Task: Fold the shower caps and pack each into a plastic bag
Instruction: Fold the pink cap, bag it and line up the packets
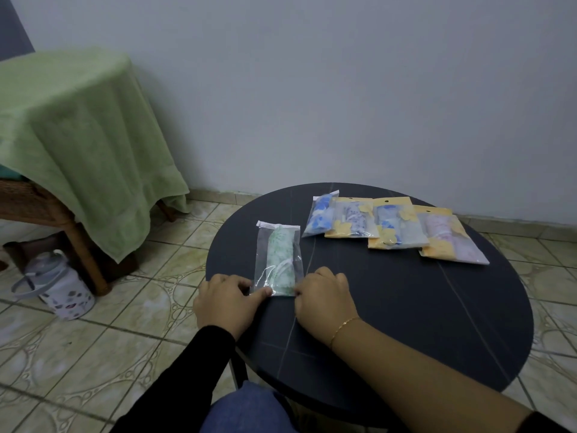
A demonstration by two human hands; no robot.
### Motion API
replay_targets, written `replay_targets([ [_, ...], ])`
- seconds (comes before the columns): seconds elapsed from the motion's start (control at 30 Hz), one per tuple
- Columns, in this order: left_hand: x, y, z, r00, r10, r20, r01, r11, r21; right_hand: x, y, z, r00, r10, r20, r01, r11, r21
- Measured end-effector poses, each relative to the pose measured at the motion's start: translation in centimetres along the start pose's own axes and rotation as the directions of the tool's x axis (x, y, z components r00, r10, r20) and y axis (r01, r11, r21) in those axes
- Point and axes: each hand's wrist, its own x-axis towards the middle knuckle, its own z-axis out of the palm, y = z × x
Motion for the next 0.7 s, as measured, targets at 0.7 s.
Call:
replay_targets([
  [0.7,-1.0,5.9,0.3,0.934,0.356,-0.004,-0.331,0.863,-0.382,0.5,3.7,-2.5,0.900,0.397,0.178,-0.435,0.843,0.317],
])
